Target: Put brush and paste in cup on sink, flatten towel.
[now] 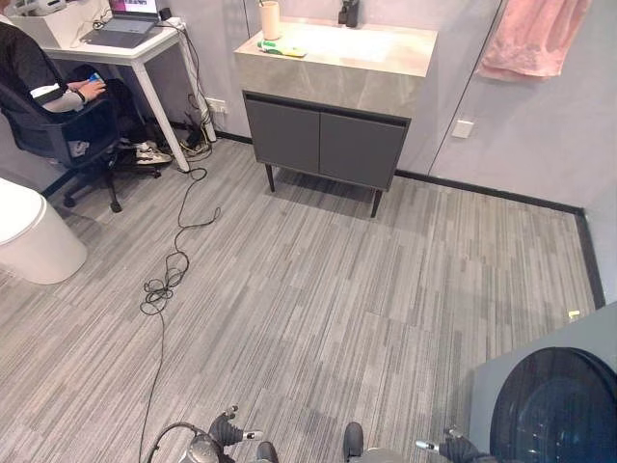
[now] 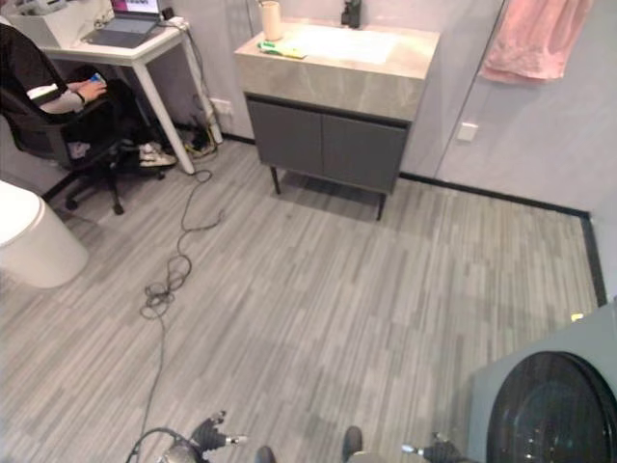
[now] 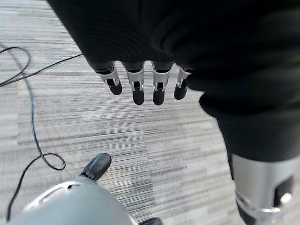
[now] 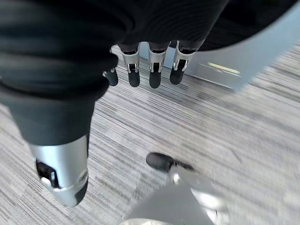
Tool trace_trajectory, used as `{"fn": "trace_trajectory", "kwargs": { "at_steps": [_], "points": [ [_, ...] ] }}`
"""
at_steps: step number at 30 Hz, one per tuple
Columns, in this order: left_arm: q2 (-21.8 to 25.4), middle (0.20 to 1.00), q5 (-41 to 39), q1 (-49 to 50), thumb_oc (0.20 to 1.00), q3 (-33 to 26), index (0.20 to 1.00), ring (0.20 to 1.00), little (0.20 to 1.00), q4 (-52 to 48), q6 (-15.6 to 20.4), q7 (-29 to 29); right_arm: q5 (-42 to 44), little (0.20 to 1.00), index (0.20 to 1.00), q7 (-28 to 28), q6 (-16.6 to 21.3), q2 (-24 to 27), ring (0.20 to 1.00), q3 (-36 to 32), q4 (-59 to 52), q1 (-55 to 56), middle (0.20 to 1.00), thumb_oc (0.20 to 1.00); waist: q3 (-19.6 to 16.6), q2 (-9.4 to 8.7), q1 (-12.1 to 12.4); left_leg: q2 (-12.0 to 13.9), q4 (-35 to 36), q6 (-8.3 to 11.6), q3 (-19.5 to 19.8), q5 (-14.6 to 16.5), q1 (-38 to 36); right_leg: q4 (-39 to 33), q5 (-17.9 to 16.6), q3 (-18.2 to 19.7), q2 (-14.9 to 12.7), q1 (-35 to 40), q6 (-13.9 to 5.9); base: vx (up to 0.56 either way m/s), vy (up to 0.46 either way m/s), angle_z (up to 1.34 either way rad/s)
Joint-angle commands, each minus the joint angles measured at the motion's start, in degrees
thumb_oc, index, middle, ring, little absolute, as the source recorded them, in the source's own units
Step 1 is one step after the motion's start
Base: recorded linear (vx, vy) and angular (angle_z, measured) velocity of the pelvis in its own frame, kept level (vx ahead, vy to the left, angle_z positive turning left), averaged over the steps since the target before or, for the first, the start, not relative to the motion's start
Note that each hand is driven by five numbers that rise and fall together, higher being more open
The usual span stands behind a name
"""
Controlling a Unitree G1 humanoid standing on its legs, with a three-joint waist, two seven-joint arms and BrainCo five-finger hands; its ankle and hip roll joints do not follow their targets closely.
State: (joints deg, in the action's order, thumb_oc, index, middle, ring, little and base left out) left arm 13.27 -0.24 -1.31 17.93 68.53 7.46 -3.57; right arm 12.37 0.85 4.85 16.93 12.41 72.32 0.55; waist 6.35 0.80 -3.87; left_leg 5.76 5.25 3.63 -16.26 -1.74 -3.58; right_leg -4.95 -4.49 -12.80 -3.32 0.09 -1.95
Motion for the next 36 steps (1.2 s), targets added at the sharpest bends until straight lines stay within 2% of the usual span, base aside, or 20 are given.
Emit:
{"fn": "trace_trajectory", "kwargs": {
  "at_steps": [1,6,8,11,12,13,18,22,23,24,25,28,31,34,35,36],
  "points": [
    [0.58,1.000,-2.31,-1.54,1.000,-0.23,1.000,1.000,1.000,1.60,2.02,-0.26,1.20,1.000,1.000,-0.23,1.60,-0.81,1.000,0.47,1.52,-3.38,1.000,1.000,-0.88,-0.65,0.73,-2.31,-0.58,0.14,0.15,-1.27,0.19,2.85,2.27,2.83,-1.69,1.27,-4.19,0.02,0.019,-0.10],
    [0.06,1.000,-3.69,-1.27,1.000,-1.59,1.000,1.000,1.000,3.15,1.96,-1.27,1.92,1.000,1.000,0.29,2.17,-1.50,1.000,0.81,-0.28,-3.97,1.000,1.000,-0.73,-0.96,1.10,-2.07,-1.31,-0.29,-0.39,-0.03,-1.03,5.93,4.05,3.22,-1.95,1.36,-4.28,0.05,0.021,-0.10],
    [0.15,1.000,-4.70,-1.73,1.000,-1.48,1.000,1.000,1.000,1.72,2.49,-2.14,3.43,1.000,1.000,0.91,2.92,-1.53,1.000,0.61,-2.06,-4.44,1.000,1.000,0.09,-1.28,1.14,-1.75,-5.05,-0.67,-0.16,1.43,0.02,9.45,5.61,3.50,-1.95,-0.08,-3.89,-0.03,-0.002,-0.01],
    [2.22,1.000,-7.44,-1.76,1.000,-0.97,1.000,1.000,1.000,-7.53,5.36,-4.49,6.41,1.000,1.000,2.42,5.16,-0.90,1.000,0.47,-9.98,-4.51,1.000,1.000,3.35,-2.17,1.33,-0.67,-15.74,-1.24,1.18,5.25,5.28,19.56,8.79,3.10,-2.67,-4.87,-3.78,-0.13,-0.016,-0.03],
    [2.24,1.000,-7.45,-1.75,1.000,-0.97,1.000,1.000,1.000,-7.56,5.35,-4.49,6.41,1.000,1.000,2.43,5.14,-0.91,1.000,0.47,-10.02,-4.48,1.000,1.000,3.25,-2.18,1.28,-0.64,-16.05,-1.26,1.23,5.39,5.55,19.79,8.91,3.07,-2.71,-5.09,-3.78,-0.11,-0.038,0.04],
    [2.87,1.000,-9.27,-1.72,1.000,-1.81,1.000,1.000,1.000,-9.66,6.37,-5.59,7.13,1.000,1.000,2.54,6.17,-0.64,1.000,0.46,-13.11,-4.14,1.000,1.000,4.30,-2.69,1.31,0.28,-20.75,-1.53,1.71,7.38,8.05,24.54,10.49,2.55,-3.38,-7.42,-3.73,-0.06,-0.024,0.11],
    [2.20,1.000,-10.97,-3.02,1.000,-2.85,1.000,1.000,1.000,-7.57,7.15,-7.66,6.70,1.000,1.000,3.64,6.62,-0.69,1.000,1.58,-13.42,-4.77,1.000,1.000,5.10,-3.47,1.39,1.90,-27.60,-1.60,1.93,10.54,11.19,30.50,12.86,1.38,-4.28,-9.66,-3.53,-0.04,-0.034,0.10],
    [0.93,1.000,-10.13,-3.37,1.000,-2.64,1.000,1.000,1.000,-3.88,6.69,-8.24,5.77,1.000,1.000,4.26,6.04,-1.79,1.000,3.35,-9.86,-6.17,1.000,1.000,4.64,-3.79,1.77,1.79,-25.62,-1.57,1.64,9.68,9.72,27.07,11.55,1.47,-3.67,-8.02,-3.60,0.04,-0.022,0.01],
    [0.58,1.000,-9.54,-3.02,1.000,-2.29,1.000,1.000,1.000,-2.84,6.66,-8.05,4.89,1.000,1.000,4.40,5.88,-2.15,1.000,4.03,-9.33,-6.02,1.000,1.000,3.72,-3.94,2.00,1.35,-23.18,-1.48,1.30,8.15,8.23,23.66,10.20,1.70,-3.05,-6.23,-3.67,0.19,0.014,-0.09],
    [0.21,1.000,-8.13,-1.95,1.000,-1.09,1.000,1.000,1.000,-2.98,6.69,-7.55,3.88,1.000,1.000,4.71,6.06,-2.04,1.000,4.44,-8.85,-5.27,1.000,1.000,2.04,-3.85,2.15,0.20,-17.46,-0.83,1.37,4.57,6.46,16.05,7.48,1.62,-2.48,-3.20,-3.83,0.16,0.017,-0.13],
    [0.21,1.000,-8.13,-1.94,1.000,-1.08,1.000,1.000,1.000,-2.98,6.69,-7.55,3.88,1.000,1.000,4.71,6.07,-2.04,1.000,4.44,-8.84,-5.26,1.000,1.000,2.07,-3.85,2.14,0.16,-17.26,-0.83,1.38,4.46,6.31,15.86,7.38,1.59,-2.47,-3.05,-3.83,0.12,0.056,-0.03],
    [-0.02,1.000,-6.22,-1.91,1.000,0.30,1.000,1.000,1.000,-2.10,6.55,-7.40,3.25,1.000,1.000,4.97,5.61,-2.00,1.000,5.02,-8.10,-5.53,1.000,1.000,1.63,-3.42,2.51,-1.90,-12.86,-0.72,1.14,3.93,4.44,8.75,4.81,2.28,-2.82,0.39,-4.42,0.06,0.104,0.05],
    [-0.21,1.000,-5.73,-2.09,1.000,0.44,1.000,1.000,1.000,-1.41,6.59,-7.61,3.25,1.000,1.000,4.97,5.42,-2.34,1.000,4.89,-7.14,-5.95,1.000,1.000,1.69,-3.09,2.77,-2.46,-12.41,-0.99,0.94,4.13,4.21,8.48,4.49,2.67,-3.44,0.58,-4.80,0.06,0.133,-0.02],
    [0.28,1.000,-4.39,-2.06,1.000,1.28,1.000,1.000,1.000,-2.41,6.56,-7.56,3.64,1.000,1.000,4.99,5.29,-2.50,1.000,4.80,-7.72,-6.30,1.000,1.000,1.83,-2.35,2.69,-3.84,-10.35,-2.19,0.99,4.60,3.56,10.97,4.81,3.43,-4.23,-0.62,-5.61,0.07,0.187,-0.06],
    [0.83,1.000,-3.69,-2.22,1.000,1.51,1.000,1.000,1.000,-2.78,6.57,-7.59,3.97,1.000,1.000,4.94,5.32,-2.56,1.000,4.60,-8.88,-6.29,1.000,1.000,2.32,-2.00,2.56,-4.28,-9.58,-2.90,0.97,4.69,3.10,14.30,5.05,4.10,-4.64,-2.26,-6.08,0.05,0.226,-0.04],
    [1.33,1.000,-3.31,-2.17,1.000,1.84,1.000,1.000,1.000,-3.42,6.58,-7.35,4.34,1.000,1.000,5.05,5.40,-2.57,1.000,4.36,-9.42,-6.32,1.000,1.000,2.60,-1.82,2.44,-5.03,-8.50,-3.71,0.90,4.55,2.94,18.14,3.58,5.14,-5.22,-4.50,-6.79,0.04,0.235,-0.02]
  ]
}}
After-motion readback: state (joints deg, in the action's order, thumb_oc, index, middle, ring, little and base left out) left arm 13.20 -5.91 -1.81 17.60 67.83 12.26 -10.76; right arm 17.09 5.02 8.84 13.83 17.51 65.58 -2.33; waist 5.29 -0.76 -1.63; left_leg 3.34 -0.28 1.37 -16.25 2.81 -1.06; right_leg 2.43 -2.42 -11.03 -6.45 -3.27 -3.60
